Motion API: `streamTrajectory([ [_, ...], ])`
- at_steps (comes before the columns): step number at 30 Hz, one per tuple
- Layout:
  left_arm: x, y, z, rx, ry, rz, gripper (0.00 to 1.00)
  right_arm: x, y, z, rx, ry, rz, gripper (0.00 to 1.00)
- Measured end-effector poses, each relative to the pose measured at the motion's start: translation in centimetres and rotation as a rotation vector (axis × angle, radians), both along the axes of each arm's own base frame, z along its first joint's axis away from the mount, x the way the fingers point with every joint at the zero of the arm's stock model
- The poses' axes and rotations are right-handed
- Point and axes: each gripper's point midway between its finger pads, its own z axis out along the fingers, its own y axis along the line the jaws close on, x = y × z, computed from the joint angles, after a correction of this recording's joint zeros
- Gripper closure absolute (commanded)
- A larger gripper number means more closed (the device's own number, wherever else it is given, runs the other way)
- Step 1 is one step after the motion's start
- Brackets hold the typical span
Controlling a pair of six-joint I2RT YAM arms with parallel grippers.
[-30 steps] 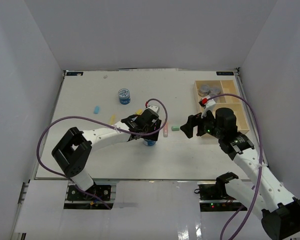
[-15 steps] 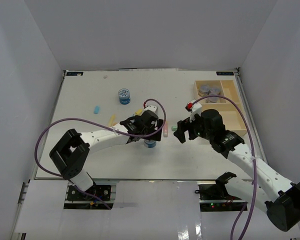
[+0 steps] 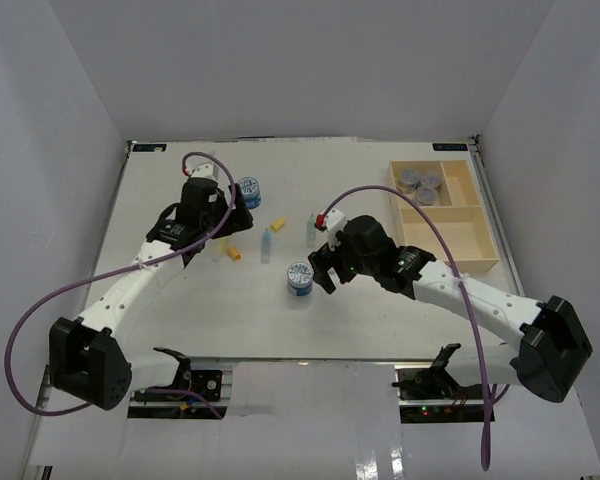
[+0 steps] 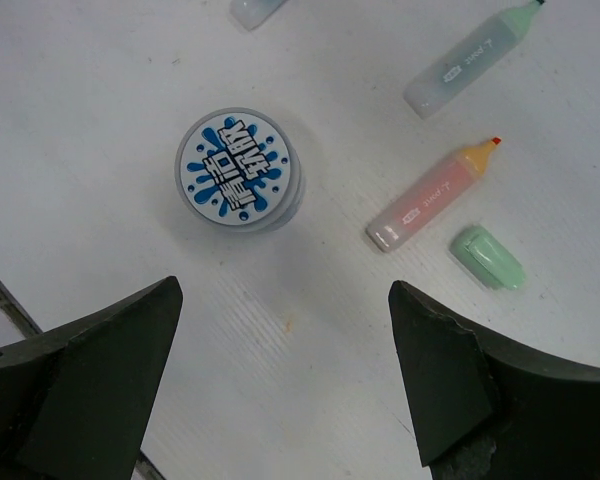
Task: Sort the stationery into containers
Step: Pick up the stationery from the center of the board.
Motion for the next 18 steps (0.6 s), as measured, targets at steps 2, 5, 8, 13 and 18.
streamTrajectory([
  [2, 0.0, 2.7, 0.5, -0.001, -0.016, 0.047, 0.02, 0.1, 1.2, -0.6, -0.031, 0.01, 0.019, 0.1],
  [5, -1.0, 5.9, 0.3, 0.012, -0.029, 0.102, 0.02, 0.4, 3.2, -1.6, -0.076, 0.016, 0.052, 0.1],
  [8, -2.5, 7.8, -1.1, 0.034, -0.021, 0.134, 0.02, 0.7, 5.0, -2.4, -0.113, 0.022, 0.076, 0.1],
  [13, -4.6, 9.1, -4.0, 0.083, 0.023, 0.142, 0.02, 0.8, 7.3, -3.7, -0.17, 0.042, 0.104, 0.06],
  [18, -4.6, 9.6, -3.3, 0.1, -0.006, 0.158, 0.02, 0.7, 8.4, -5.5, -0.229, 0.066, 0.117, 0.03],
])
